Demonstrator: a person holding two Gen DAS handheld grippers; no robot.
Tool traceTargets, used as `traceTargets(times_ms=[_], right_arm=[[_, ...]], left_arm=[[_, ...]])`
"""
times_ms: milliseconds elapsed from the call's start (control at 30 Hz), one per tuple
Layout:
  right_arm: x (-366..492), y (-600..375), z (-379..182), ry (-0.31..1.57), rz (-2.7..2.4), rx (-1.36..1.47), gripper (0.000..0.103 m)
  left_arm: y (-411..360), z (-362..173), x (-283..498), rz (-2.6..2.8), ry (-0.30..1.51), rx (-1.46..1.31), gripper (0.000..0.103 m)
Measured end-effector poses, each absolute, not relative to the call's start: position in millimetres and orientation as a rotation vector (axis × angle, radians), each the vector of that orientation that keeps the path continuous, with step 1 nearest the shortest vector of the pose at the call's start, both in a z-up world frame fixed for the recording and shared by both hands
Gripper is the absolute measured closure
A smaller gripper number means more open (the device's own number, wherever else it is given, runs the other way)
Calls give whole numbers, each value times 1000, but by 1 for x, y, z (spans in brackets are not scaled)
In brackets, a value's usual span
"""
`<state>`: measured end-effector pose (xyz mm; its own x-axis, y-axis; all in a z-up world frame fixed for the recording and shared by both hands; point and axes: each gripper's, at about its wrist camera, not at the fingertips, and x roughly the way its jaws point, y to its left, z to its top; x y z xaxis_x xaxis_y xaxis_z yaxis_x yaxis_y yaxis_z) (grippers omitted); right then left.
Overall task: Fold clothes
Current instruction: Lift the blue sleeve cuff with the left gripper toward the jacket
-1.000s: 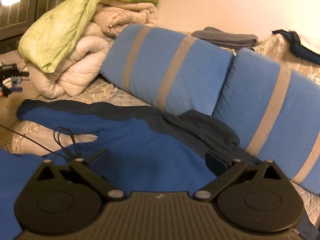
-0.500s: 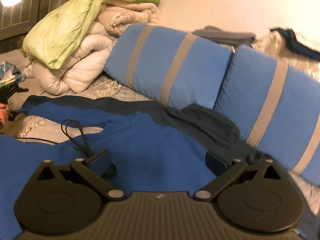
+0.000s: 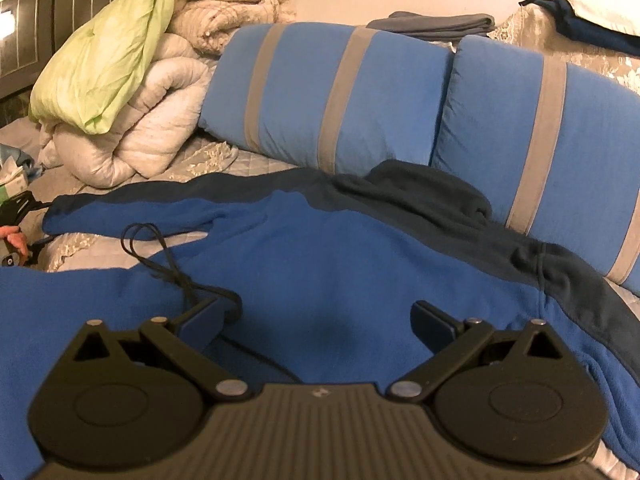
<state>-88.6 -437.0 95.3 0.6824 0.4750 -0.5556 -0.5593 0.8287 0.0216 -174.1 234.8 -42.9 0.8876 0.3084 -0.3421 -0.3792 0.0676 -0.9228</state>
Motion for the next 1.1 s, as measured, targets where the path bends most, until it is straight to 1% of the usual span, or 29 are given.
traceTargets(times_ms=[67, 133, 167, 233, 367, 633, 833, 1100], right_arm=[[-88, -438, 91, 589, 580, -144, 0], [-87, -443, 86, 603, 577, -120, 0], [-86, -445, 83, 611, 577, -104, 0], [-84, -450, 78, 626, 576, -71, 0], [-83, -460, 75, 623, 606, 1, 0], [-81, -470, 71, 621, 620, 65, 0], [-78, -475, 70, 624, 605, 126, 0], [-82, -479, 70, 611, 603, 156, 0]], left_arm=[[236, -45, -169, 526, 71, -1396, 58], [238, -46, -165, 539, 99, -1383, 87], [239, -45, -164, 551, 114, -1375, 93], [240, -41, -161, 557, 124, -1346, 95], [235, -19, -155, 526, 110, -1259, 95], [221, 40, -143, 381, 74, -1139, 95], [191, 89, -133, 249, 72, -984, 95], [147, 143, -98, 136, 128, -778, 95]])
